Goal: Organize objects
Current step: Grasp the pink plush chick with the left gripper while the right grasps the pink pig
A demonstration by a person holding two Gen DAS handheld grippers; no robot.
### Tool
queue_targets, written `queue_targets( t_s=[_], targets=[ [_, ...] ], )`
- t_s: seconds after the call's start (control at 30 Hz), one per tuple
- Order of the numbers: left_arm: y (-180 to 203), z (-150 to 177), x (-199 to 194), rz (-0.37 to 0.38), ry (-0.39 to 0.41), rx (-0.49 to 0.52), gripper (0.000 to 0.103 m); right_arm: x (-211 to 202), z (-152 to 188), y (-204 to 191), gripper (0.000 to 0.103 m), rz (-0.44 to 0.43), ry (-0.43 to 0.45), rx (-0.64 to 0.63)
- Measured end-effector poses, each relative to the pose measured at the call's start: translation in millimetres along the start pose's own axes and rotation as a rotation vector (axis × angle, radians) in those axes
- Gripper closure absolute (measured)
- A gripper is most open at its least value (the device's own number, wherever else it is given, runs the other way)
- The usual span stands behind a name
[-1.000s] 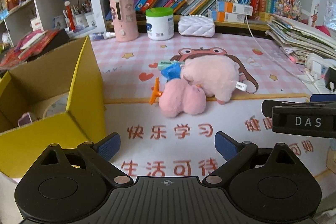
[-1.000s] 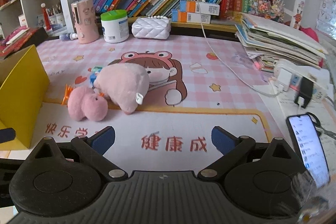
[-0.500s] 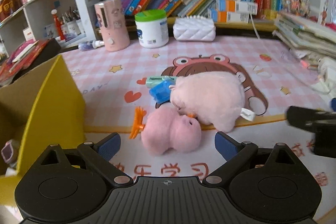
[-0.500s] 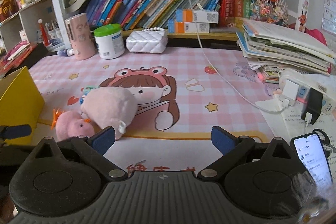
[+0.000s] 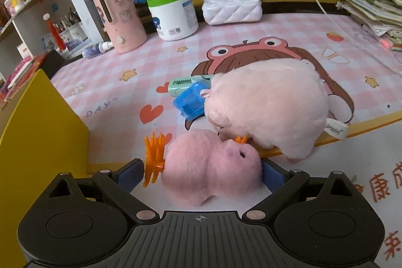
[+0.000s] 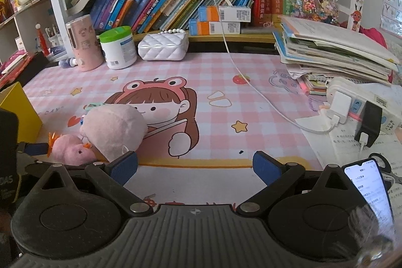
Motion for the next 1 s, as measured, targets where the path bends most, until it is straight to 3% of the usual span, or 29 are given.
queue_targets(
  t_s=[0.13,0.17,0.27,0.4,0.73,0.97,1.0],
  targets=[
    [-3.6,-2.0,3.2,0.012,0.025,-0.015,0.006,1.4,0.0,2.3,0.004,0.004,-0.003,0.003],
    [-4.5,-2.1,2.7,0.019,0.03,-0.018,0.013,2.2,-0.2,2.3,0.004,0.003,-0.004,0.004],
    [-8.5,-2.9,-5.3,0.039,0.061,-0.028,0.02,5.5,-1.7,-0.9,0.004,-0.011,-0.01,-0.002],
    [-19.4,-0.9,-17.9,0.083,0.053,-0.081,0.021,11.6,-6.9,-11.0,0.004,-0.053,-0.008,-0.029],
    [-33.7,18.4,-48.2,0.1,0.035,-0.103,0.021,53.0,-36.7,-62.2,0.004,-0.203,-0.003,-0.202],
    [-43.0,25.1,-56.2,0.082,0.033,-0.107,0.021,95.3,-48.5,-100.5,0.006,-0.227,-0.042,-0.35],
    [-44.1,26.1,-56.4,0.081,0.03,-0.108,0.021,99.4,-48.1,-103.4,0.011,-0.229,-0.055,-0.361]
  ],
)
Point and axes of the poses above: each gripper's, at about its wrist camera, not at the fingertips, and x roughly the way its jaws point, y to its right, z to its underside, the point moved 2 cm from there along x, roughly the way its jaws point, and after that the axes turned 6 degrees about -y, right-handed, at the moved point
